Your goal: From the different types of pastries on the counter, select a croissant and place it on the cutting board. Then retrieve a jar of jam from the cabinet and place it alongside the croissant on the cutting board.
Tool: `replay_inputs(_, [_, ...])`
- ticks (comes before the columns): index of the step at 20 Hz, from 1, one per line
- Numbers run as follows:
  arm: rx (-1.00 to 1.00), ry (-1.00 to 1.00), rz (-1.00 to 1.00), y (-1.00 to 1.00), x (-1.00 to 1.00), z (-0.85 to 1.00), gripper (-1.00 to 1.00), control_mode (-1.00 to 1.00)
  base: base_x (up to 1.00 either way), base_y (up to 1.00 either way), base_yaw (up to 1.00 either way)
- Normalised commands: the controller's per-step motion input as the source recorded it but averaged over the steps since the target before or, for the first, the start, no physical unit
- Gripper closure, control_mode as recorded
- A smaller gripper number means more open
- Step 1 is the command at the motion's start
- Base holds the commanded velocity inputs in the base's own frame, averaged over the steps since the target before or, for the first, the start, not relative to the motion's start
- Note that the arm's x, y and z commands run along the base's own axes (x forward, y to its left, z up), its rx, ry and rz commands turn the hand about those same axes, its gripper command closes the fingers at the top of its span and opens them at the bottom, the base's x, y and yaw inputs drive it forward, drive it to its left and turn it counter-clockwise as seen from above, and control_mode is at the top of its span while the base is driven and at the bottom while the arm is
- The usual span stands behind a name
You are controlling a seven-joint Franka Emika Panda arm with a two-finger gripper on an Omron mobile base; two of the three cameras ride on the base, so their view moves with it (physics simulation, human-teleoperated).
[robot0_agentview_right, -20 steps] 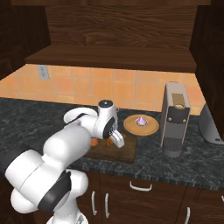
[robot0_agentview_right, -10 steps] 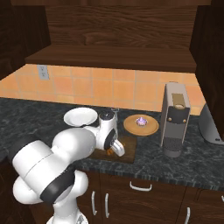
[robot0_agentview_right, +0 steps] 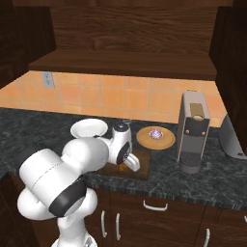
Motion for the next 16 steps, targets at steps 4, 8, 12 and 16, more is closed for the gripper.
replay_inputs(4, [0.00,0.01,0.05,0.00,0.00,0.27,-1.00,-1.00,0.00,0.00,0.00])
replay_inputs(8, [0.00,0.00,0.08,0.00,0.00,0.35,-1.00,-1.00,0.00,0.00,0.00])
replay_inputs(12, [0.00,0.00,0.08,0.00,0.00,0.07,-1.00,-1.00,0.00,0.00,0.00])
replay_inputs(16, [0.00,0.00,0.04,-0.10,-0.15,0.47,-1.00,-1.00,0.00,0.00,0.00])
